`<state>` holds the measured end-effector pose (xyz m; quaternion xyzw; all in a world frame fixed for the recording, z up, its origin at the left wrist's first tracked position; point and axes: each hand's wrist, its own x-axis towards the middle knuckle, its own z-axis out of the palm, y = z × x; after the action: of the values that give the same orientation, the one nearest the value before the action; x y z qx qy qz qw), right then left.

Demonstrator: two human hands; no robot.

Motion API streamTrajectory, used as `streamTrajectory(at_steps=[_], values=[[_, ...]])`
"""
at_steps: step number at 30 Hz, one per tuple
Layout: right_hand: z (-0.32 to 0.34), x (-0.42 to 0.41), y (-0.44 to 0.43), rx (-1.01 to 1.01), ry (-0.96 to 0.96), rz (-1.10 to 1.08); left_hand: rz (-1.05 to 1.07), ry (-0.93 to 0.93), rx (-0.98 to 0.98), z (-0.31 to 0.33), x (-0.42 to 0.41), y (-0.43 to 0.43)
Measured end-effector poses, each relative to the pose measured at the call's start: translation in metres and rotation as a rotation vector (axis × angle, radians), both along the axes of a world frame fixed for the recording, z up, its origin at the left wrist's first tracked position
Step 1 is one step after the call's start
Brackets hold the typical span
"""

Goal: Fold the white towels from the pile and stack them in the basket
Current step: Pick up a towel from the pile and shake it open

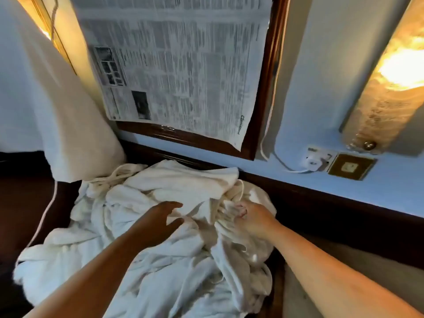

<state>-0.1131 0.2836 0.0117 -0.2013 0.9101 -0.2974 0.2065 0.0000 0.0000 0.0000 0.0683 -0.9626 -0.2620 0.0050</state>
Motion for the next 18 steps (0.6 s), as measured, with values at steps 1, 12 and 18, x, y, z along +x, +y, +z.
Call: streamTrajectory(at_steps=[1,12,18], values=[[-0.004,-0.003,-0.018,-0.018,-0.001,-0.013,0.006,0.011,0.012,-0.004,0.001,-0.012],[-0.045,-0.055,-0.132,-0.257,-0.487,-0.783,0.034,-0.024,0.046,-0.013,0.012,-0.082],[-0.044,-0.038,-0.149,-0.213,0.005,-0.475,0.002,0.016,0.03,0.0,0.002,-0.092]])
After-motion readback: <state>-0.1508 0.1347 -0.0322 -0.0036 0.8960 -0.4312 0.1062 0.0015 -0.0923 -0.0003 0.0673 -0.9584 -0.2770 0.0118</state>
